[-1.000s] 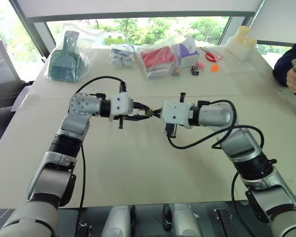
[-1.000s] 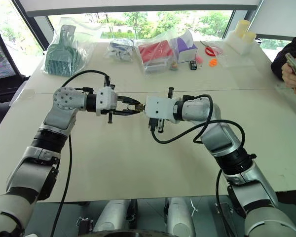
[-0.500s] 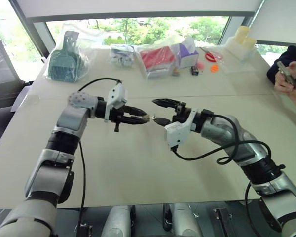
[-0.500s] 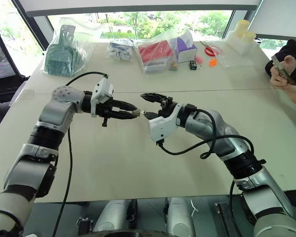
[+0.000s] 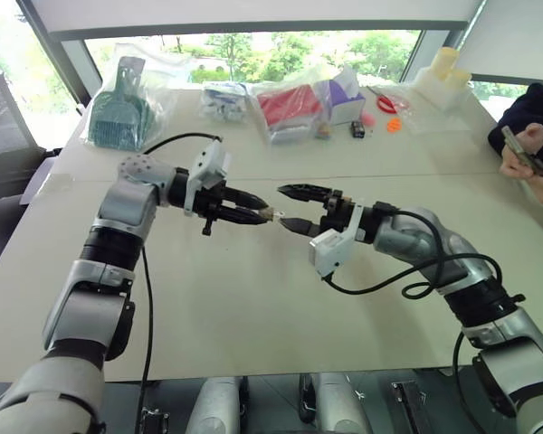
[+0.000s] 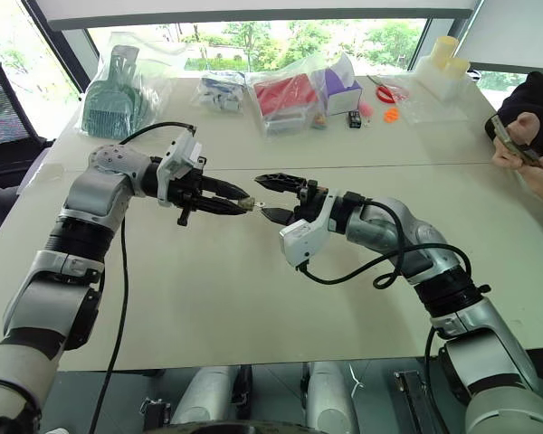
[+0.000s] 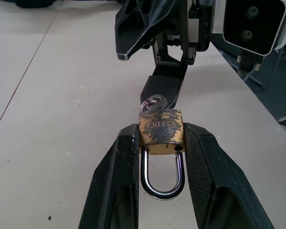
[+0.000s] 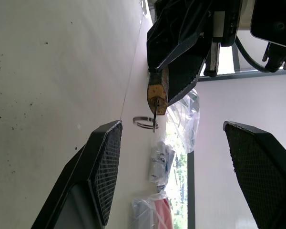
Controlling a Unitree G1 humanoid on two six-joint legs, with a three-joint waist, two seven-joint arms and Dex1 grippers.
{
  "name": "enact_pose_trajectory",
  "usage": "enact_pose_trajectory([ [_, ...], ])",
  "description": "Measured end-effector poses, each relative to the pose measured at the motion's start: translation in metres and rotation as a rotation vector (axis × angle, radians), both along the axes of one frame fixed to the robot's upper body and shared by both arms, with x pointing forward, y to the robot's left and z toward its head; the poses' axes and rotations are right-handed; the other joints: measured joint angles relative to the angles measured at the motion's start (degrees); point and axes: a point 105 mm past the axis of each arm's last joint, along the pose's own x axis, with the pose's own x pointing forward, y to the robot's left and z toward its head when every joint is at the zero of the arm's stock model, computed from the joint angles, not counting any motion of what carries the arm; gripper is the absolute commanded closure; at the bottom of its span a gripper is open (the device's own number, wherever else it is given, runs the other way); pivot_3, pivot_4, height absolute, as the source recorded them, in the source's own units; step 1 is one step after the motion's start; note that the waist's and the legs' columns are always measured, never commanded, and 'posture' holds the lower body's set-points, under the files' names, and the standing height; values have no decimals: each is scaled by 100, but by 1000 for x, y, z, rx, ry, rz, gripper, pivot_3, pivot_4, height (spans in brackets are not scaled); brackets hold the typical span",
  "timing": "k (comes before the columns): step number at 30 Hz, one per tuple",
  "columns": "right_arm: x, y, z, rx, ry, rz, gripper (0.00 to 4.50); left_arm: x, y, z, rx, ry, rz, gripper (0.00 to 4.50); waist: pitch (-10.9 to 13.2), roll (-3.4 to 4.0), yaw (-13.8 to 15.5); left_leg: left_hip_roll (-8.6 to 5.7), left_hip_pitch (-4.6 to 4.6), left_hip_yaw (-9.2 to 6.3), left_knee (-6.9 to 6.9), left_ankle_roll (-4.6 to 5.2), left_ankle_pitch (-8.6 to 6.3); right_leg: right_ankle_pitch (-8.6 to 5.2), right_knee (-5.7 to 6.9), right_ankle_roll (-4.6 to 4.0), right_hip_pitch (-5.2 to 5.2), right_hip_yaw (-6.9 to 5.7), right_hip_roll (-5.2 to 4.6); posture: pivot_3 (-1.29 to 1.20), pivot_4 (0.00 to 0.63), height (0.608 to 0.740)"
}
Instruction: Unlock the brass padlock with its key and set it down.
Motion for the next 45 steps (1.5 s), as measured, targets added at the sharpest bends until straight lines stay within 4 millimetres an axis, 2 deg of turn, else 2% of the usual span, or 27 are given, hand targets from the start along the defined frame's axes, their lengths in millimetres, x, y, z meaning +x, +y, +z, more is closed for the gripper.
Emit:
enact_pose_trajectory([
  [6,-3,6,2,4,4,28,1078,-1,-2,1,-4,-1,-3,3748,0,0,9,0,0,0,0,0,0,0,0,0,0,0,0,0,150,740],
  [7,-3,6,2,5,6,31,1306,-1,-3,1,-8,0,-4,3748,0,0,10,0,0,0,1,0,0,0,0,0,0,0,0,0,150,740],
  [9,-3,9,4,12,4,40,1842,-1,-6,2,-18,4,-7,3748,0,0,4,0,0,0,0,0,0,0,1,0,0,0,0,0,150,740],
  [14,-3,11,2,4,15,45,4343,-2,-7,9,-47,-13,-7,3748,0,0,3,0,0,0,0,0,0,0,1,0,0,0,0,0,150,740],
  [24,-3,13,2,7,14,53,4442,-3,-6,9,-54,13,2,3748,0,0,4,0,1,0,1,-1,1,0,1,0,0,0,0,0,150,740],
  [26,-3,13,2,8,15,53,4500,-3,-5,9,-50,27,13,2737,0,0,3,0,1,0,0,-1,1,0,2,0,0,0,0,0,150,740],
  [30,-4,14,2,9,13,61,4500,-2,-6,10,-38,20,39,1175,0,0,2,0,1,-1,0,-1,1,0,1,0,0,0,0,0,150,740],
  [31,-4,14,2,9,12,61,4500,-2,-4,10,-32,17,49,682,0,0,0,0,1,-1,0,-1,1,0,2,0,0,1,0,0,150,740],
  [33,-4,14,2,10,13,61,4500,-1,4,9,-18,12,76,25,0,1,-7,0,1,-1,0,-1,1,0,3,0,-1,1,0,0,150,740],
  [36,-4,14,2,11,15,57,4500,1,16,17,-32,-5,123,25,0,1,-23,1,1,-2,-1,-1,1,0,4,0,-2,1,0,0,150,740],
  [37,-3,14,2,12,17,54,4500,1,18,22,-53,-19,135,412,0,1,-12,1,1,-6,0,-2,1,0,4,0,-1,1,0,0,150,740],
  [38,-3,14,2,14,18,52,4500,2,18,25,-65,-29,145,534,0,1,-1,1,1,-7,0,-2,1,0,4,0,0,1,0,0,150,740],
  [41,-3,14,2,16,19,53,4500,0,20,29,-99,-41,150,1606,0,1,7,0,1,-7,1,-3,2,0,3,0,1,2,-1,0,150,740],
  [42,-3,14,1,15,20,51,4500,-2,19,28,-102,-38,146,2182,0,1,6,0,1,-8,1,-2,1,0,3,0,1,2,-1,0,150,740],
  [45,-3,14,1,15,20,52,4500,-6,18,23,-105,-20,142,3540,0,1,0,0,2,-7,1,-4,2,0,4,0,1,2,-1,0,150,740],
])
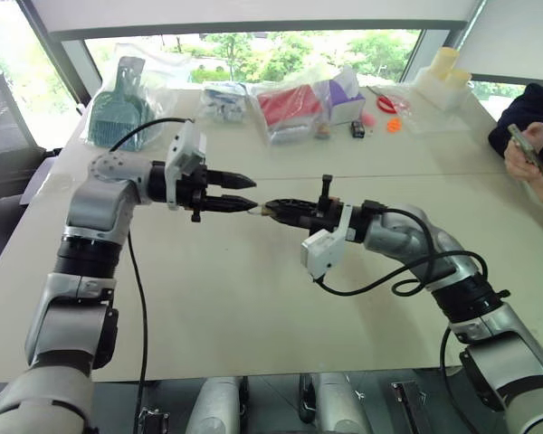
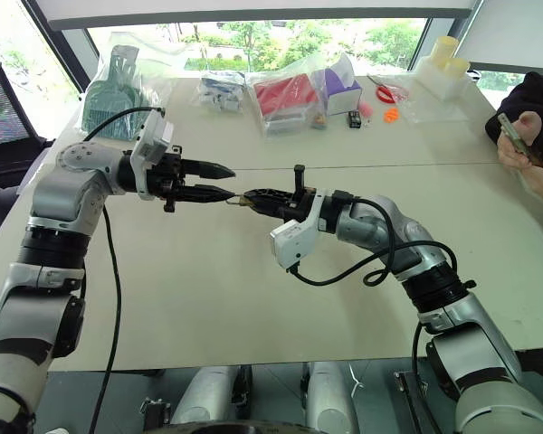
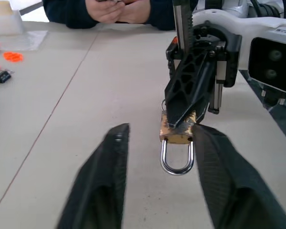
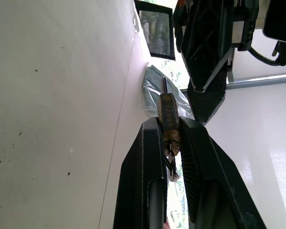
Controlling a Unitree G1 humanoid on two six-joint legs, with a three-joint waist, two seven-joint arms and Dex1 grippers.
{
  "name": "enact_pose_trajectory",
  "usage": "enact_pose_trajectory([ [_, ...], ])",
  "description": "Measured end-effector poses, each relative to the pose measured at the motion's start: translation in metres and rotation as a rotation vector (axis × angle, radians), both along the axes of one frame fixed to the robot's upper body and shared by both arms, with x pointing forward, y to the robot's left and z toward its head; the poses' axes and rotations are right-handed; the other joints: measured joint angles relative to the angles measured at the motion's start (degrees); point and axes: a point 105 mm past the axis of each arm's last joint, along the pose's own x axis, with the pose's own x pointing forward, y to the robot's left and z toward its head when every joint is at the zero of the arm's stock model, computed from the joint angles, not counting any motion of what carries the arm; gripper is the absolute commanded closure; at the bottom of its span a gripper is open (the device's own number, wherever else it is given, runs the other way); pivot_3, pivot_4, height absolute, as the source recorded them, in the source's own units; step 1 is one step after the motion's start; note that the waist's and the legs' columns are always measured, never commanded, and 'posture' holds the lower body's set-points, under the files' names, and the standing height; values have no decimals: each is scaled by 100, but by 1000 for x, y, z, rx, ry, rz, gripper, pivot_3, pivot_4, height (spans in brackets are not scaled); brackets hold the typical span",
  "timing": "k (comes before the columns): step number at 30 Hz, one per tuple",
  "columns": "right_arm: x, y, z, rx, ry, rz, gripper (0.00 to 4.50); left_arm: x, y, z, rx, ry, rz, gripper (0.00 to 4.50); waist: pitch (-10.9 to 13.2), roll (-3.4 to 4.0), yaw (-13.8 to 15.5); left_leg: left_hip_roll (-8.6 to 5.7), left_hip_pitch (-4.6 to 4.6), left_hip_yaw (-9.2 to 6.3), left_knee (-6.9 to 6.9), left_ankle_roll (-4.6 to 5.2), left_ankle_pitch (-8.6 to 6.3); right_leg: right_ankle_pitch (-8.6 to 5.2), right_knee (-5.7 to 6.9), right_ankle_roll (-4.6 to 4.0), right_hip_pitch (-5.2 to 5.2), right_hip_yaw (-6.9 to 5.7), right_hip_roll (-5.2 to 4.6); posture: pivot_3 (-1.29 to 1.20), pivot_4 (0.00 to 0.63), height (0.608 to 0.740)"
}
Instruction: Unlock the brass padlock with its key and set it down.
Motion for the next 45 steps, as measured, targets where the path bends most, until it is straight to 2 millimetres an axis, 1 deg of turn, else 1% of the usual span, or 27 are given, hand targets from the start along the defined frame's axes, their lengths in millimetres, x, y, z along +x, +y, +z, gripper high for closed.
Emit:
enact_pose_trajectory([
  [1,0,0,0,0,0,0,4500,-1,0,-1,1,4,-2,3943,0,0,0,0,0,0,0,-1,0,0,1,0,0,0,0,0,150,740],
  [2,0,0,0,0,0,0,4500,-2,-1,-2,2,11,-5,4469,0,0,0,0,0,2,0,-1,1,0,1,0,0,0,0,0,150,740],
  [6,0,0,0,0,0,0,4500,-5,-1,-2,10,7,-14,4469,0,0,2,0,1,4,0,-2,1,0,1,0,0,0,0,0,150,740],
  [8,0,0,0,0,0,0,4500,-5,0,-5,21,11,-11,4469,0,0,-1,0,2,5,0,-2,1,0,1,0,0,0,0,0,150,740],
  [12,0,0,-1,-1,2,-2,4500,-6,-1,-20,65,35,-17,4469,0,0,3,0,2,6,0,-2,1,0,1,0,0,0,0,0,150,740],
  [20,1,-1,-2,-3,7,-8,4500,3,1,-36,102,46,19,4469,0,0,6,0,1,7,0,-2,1,0,1,0,0,0,0,0,150,740],
  [24,1,-1,-3,-7,14,-11,4500,9,-2,-36,86,35,40,4469,0,0,7,0,1,7,0,-2,1,0,1,0,0,0,0,0,150,740],
  [29,1,-2,-5,-4,24,-20,4500,9,-4,-32,72,42,36,4469,0,0,-4,0,3,7,-1,-2,1,0,2,0,0,0,0,0,150,740],
  [32,1,-3,-7,-6,30,-24,4500,9,0,-31,81,39,42,4469,0,0,-5,0,3,7,-1,-2,1,0,2,0,0,0,0,0,150,740],
  [35,2,-4,-9,-10,37,-31,4500,9,9,-33,114,24,62,4469,0,0,-11,0,3,7,-1,-2,1,0,2,0,0,0,0,0,150,740],
  [38,10,-10,-19,-33,61,-71,4500,8,22,-45,156,30,95,4469,0,0,-9,0,4,8,-2,-2,1,0,3,-1,0,0,0,0,150,740],
  [41,25,-21,-41,-83,105,-140,4500,7,32,-55,186,41,126,4469,0,0,0,0,4,9,-1,-2,1,0,2,-1,0,0,0,0,150,740],
  [43,33,-27,-55,-125,134,-175,4500,6,35,-60,194,49,139,4469,0,0,0,0,4,9,-2,-2,1,0,2,-1,0,0,0,0,150,740],
  [45,37,-31,-64,-146,147,-194,4500,4,34,-63,196,48,144,4469,0,0,-5,0,3,9,-2,-2,1,0,2,-1,0,1,0,0,150,740],
])
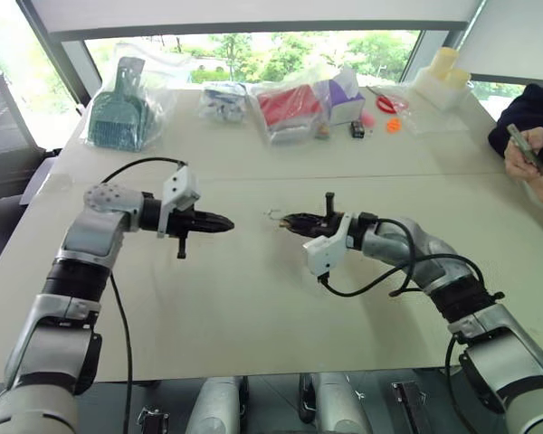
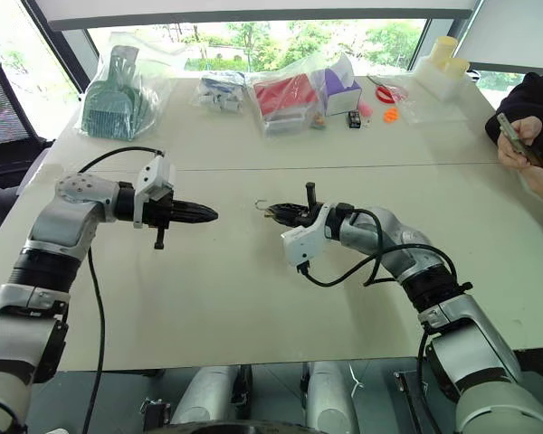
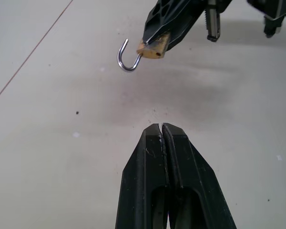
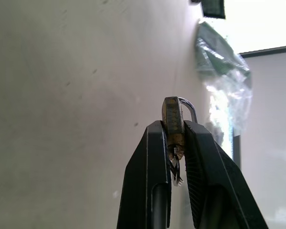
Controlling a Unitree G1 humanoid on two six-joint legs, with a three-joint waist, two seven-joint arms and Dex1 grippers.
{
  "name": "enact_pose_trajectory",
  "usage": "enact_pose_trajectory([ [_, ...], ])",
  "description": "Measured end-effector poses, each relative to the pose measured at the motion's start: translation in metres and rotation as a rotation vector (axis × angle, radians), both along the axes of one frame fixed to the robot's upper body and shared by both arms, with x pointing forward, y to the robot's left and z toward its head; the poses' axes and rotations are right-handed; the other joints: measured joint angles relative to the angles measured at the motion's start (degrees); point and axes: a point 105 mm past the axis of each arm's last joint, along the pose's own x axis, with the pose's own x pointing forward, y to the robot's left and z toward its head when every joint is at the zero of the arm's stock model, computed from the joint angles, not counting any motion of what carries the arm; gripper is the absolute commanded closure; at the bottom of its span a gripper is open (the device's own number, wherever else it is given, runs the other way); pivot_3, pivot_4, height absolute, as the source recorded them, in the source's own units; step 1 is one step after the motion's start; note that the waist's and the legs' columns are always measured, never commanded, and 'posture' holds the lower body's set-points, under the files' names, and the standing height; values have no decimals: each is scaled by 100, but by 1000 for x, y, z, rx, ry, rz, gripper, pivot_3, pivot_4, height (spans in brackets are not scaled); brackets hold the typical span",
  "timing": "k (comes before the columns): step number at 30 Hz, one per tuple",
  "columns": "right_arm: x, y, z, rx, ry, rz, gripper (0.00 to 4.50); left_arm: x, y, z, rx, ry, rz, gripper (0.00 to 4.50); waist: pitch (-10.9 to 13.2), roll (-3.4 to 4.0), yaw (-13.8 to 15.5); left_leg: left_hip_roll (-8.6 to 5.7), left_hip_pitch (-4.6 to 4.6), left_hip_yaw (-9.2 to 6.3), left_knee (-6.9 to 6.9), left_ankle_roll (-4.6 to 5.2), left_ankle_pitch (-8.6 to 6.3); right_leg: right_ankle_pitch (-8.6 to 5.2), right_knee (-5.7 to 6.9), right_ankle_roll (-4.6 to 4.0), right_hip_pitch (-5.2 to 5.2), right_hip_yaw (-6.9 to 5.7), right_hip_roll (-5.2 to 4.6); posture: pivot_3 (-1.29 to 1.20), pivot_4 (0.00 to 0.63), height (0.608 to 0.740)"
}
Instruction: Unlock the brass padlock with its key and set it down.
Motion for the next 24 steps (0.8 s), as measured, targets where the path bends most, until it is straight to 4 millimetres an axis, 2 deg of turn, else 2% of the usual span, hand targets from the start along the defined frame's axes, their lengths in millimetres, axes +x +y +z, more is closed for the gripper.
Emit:
enact_pose_trajectory([
  [6,6,2,-15,-20,18,-5,4500,-15,-9,-3,-44,9,5,4469,0,0,-48,2,1,-3,-2,-2,1,0,3,0,-1,2,0,0,150,740],
  [7,6,4,-17,-26,21,-2,3501,-19,-11,-5,-55,22,2,4500,0,0,-57,2,1,-6,-2,-4,2,0,4,0,-1,2,0,0,150,740],
  [11,4,5,-19,-37,28,12,1599,-27,-14,-11,-64,50,13,4500,0,0,-64,1,2,-18,-2,-5,3,0,4,0,0,2,0,0,150,740],
  [12,3,5,-17,-39,26,19,945,-29,-14,-12,-61,55,17,4500,0,1,-65,2,2,-20,-2,-5,3,0,5,0,0,3,0,0,150,740],
  [13,1,5,-14,-43,21,28,602,-29,-13,-13,-58,56,21,4500,0,1,-65,2,3,-21,-2,-5,3,0,5,0,0,2,0,0,150,740],
  [14,-1,3,-11,-55,24,35,52,-30,-14,-13,-56,52,25,4500,0,1,-59,2,3,-23,-2,-5,3,0,4,0,1,2,0,0,150,740],
  [19,-13,-13,-7,-92,129,4,15,-32,-16,-10,-64,63,25,4500,1,2,1,2,11,-22,-2,-4,2,0,3,0,9,3,-1,0,150,740],
  [21,-18,-32,-2,-59,278,-96,15,-33,-15,-9,-64,65,29,4500,1,2,28,4,12,-24,-1,-4,2,0,2,0,12,2,-2,0,150,740],
  [24,-25,-45,8,31,483,-200,15,-32,-12,-8,-54,58,38,4500,1,2,22,7,21,-23,-1,-3,2,1,4,-2,18,2,-2,0,150,740],
])
